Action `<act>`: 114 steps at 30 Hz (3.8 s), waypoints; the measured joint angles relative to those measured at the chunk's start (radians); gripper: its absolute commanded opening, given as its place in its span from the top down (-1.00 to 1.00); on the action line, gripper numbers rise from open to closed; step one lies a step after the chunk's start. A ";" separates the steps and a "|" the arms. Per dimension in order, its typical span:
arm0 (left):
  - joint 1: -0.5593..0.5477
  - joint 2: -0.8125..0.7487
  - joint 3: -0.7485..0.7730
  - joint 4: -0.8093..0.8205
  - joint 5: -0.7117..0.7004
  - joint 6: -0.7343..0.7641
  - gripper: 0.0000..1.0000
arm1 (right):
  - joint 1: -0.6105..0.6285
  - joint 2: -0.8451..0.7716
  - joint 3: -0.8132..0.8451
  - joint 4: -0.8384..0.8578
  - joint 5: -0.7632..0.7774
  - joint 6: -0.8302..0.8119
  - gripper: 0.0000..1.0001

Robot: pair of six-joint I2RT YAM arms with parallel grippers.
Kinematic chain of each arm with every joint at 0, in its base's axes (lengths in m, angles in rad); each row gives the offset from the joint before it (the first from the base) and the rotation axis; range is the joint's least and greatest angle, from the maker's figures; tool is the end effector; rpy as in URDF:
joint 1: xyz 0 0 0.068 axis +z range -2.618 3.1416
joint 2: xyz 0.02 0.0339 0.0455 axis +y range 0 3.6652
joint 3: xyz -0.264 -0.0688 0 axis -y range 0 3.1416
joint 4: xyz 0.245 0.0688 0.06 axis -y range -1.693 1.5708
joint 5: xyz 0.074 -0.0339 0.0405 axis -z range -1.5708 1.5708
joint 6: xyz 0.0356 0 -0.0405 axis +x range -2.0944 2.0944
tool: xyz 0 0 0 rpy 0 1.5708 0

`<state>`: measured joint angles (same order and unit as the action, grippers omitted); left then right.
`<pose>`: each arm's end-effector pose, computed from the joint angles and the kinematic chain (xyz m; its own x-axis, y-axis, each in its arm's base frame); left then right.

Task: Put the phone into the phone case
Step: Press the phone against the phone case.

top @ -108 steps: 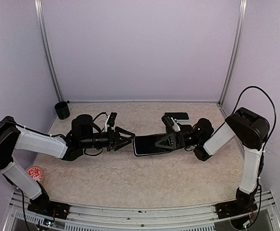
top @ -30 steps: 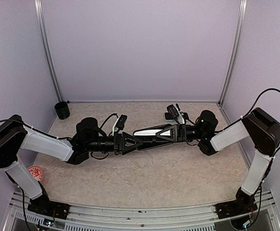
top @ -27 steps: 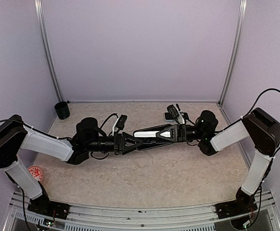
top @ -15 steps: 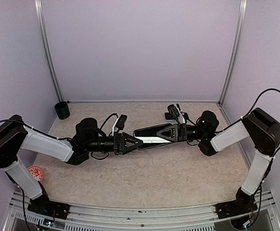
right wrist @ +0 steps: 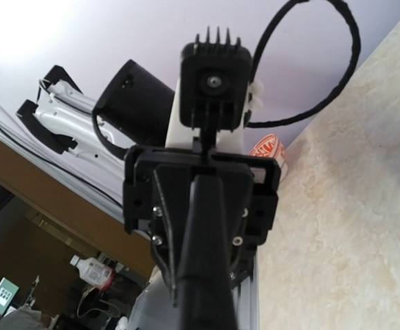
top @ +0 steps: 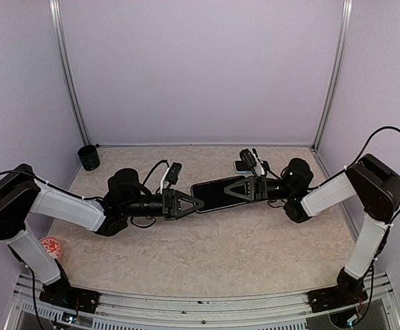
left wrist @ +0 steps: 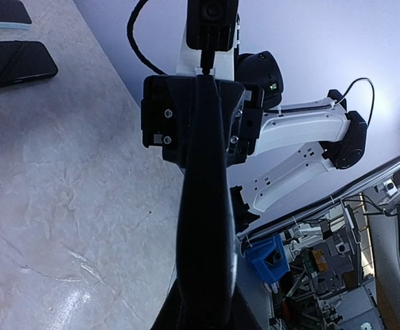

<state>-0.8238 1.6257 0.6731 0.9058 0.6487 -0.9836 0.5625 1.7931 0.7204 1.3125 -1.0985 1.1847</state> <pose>0.2068 -0.2550 0.2074 -0.8457 -0.0631 -0.5299 0.5246 0.0832 -0.8472 0.2670 0.2058 0.2059 -0.8270 -0.0232 -0.5617 -0.5531 -0.1461 0.8202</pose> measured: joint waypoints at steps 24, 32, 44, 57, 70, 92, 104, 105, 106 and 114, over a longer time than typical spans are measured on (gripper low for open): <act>0.006 0.044 -0.003 0.052 0.011 -0.108 0.34 | -0.002 -0.106 -0.047 -0.144 0.092 -0.263 0.87; 0.006 0.053 -0.003 0.068 0.014 -0.114 0.90 | -0.002 -0.144 -0.051 -0.158 0.126 -0.275 0.87; 0.016 0.050 -0.006 0.055 0.014 -0.093 0.63 | -0.002 -0.146 -0.066 -0.157 0.142 -0.254 0.86; 0.022 -0.019 -0.006 -0.076 -0.027 0.033 0.10 | -0.003 -0.130 -0.066 -0.066 0.131 -0.091 0.86; 0.022 -0.015 0.012 -0.038 -0.025 0.045 0.08 | -0.003 -0.106 -0.066 -0.057 0.127 -0.066 0.87; 0.021 0.045 0.023 0.033 0.002 0.023 1.00 | 0.002 -0.101 -0.074 -0.092 0.129 -0.091 0.88; 0.014 0.043 0.030 -0.025 -0.020 0.024 0.71 | -0.021 -0.068 -0.082 -0.065 0.103 -0.076 0.90; 0.014 0.043 0.032 -0.044 -0.029 0.026 0.63 | -0.021 -0.077 -0.081 -0.100 0.109 -0.104 0.90; 0.014 0.043 0.034 -0.062 -0.039 0.026 0.56 | -0.021 -0.089 -0.079 -0.138 0.114 -0.137 0.90; 0.021 0.034 0.039 -0.112 -0.080 0.017 0.17 | -0.031 -0.145 -0.076 -0.323 0.147 -0.296 0.90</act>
<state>-0.8028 1.6592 0.7116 0.7937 0.5686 -0.9665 0.5312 1.6485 0.6441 0.9897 -0.9516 0.8890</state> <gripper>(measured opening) 0.371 0.100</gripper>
